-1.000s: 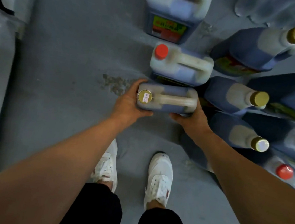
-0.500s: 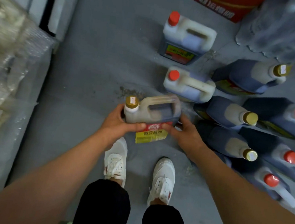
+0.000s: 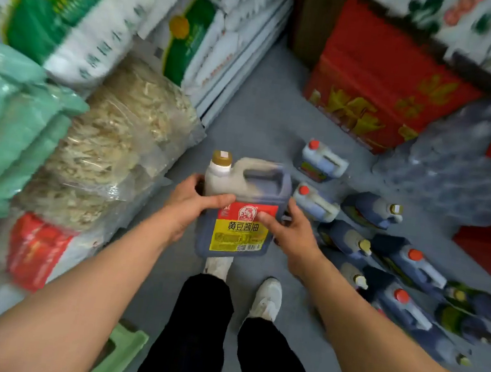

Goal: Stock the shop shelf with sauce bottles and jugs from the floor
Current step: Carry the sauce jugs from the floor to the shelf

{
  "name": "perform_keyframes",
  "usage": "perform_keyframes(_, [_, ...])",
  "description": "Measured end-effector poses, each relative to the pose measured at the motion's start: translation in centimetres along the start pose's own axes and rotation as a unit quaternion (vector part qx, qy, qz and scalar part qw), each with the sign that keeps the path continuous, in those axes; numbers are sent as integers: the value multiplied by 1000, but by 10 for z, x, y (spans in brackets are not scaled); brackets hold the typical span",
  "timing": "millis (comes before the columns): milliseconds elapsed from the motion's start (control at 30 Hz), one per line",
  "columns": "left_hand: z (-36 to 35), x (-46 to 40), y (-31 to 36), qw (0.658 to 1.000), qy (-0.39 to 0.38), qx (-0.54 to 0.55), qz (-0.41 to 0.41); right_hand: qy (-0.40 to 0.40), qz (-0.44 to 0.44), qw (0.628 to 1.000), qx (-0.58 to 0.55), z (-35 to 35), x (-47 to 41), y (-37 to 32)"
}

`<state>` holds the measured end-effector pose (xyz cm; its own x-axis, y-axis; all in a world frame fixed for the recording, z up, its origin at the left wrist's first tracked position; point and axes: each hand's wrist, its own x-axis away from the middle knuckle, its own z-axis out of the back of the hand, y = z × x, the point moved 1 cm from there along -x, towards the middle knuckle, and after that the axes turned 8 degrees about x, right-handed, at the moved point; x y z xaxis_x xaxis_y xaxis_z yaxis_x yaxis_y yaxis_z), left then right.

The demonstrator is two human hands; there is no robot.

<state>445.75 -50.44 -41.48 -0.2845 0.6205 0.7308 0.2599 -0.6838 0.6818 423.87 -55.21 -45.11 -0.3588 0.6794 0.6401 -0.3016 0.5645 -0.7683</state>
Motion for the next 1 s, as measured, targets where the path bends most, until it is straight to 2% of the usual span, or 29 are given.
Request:
perform_keyframes(200, [33,119,142,992,16,-28,-119,-49,48,997,41,-11,83,-139])
perform_keyframes(333, [52,195,230,974,49,-70,-212,-149,40,988,27,-35,126,-222])
perform_keyframes(433, [76,243,276,960,91,-56,-257,-186,78,979,5,-60,147,-286])
perform_keyframes(600, [142,321,329,932,144,-41,-329,-202,175,962,51,-115,183,-397])
perform_keyframes(733, [195,383,358,901,214,-60,-373,-205,271,937,84,-175,219,-472])
perform_keyframes(833, [241,423,370,877,252,-61,-404,-228,332,911,93,-226,247,-512])
perform_keyframes(1000, [319,478,366,832,354,-39,-425,-302,369,873,108,-321,274,-547])
